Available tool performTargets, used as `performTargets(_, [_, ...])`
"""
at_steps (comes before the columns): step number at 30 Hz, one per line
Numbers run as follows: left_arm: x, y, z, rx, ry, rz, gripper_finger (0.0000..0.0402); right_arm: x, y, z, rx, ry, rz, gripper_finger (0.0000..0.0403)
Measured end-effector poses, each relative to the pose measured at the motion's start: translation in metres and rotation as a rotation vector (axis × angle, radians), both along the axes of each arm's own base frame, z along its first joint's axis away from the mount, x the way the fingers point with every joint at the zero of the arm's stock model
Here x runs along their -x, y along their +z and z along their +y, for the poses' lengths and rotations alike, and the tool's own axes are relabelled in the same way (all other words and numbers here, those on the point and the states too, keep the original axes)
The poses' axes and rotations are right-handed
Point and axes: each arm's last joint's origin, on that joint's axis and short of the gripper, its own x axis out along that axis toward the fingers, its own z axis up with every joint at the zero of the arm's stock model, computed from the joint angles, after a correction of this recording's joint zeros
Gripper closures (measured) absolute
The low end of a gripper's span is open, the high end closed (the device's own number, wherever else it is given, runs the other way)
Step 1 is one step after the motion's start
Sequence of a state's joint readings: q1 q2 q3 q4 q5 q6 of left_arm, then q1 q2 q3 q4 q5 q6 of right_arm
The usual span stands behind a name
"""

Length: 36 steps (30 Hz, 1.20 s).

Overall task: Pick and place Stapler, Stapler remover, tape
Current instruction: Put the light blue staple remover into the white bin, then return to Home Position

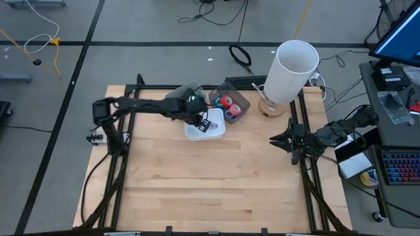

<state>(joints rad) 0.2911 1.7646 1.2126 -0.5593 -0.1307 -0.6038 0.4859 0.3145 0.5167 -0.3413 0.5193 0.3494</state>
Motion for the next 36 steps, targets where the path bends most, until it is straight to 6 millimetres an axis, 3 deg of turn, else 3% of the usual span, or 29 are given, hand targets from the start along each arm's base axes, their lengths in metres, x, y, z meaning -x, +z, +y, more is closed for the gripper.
performTargets(8, [-0.004, -0.021, 0.012, 0.062, 0.008, 0.043, 0.0368, 0.0, 0.0, 0.0, 0.017, 0.004, 0.0, 0.0337])
performTargets(22, [-0.003, -0.018, 0.014, 0.021, -0.067, 0.057, 0.0271, 0.0, 0.0, 0.0, 0.028, 0.006, 0.001, 0.0337])
performTargets(28, [0.008, 0.017, 0.005, 0.112, -0.138, -0.065, 0.0254, 0.0, 0.001, 0.001, 0.022, 0.036, -0.005, 0.0337])
performTargets(32, [0.017, 0.058, -0.02, 0.031, -0.229, -0.175, 0.0253, -0.002, 0.004, 0.007, 0.03, 0.21, -0.034, 0.0337])
performTargets(36, [0.032, 0.095, -0.049, -0.057, -0.35, -0.273, 0.0252, -0.006, 0.003, 0.006, 0.025, 0.208, -0.013, 0.0337])
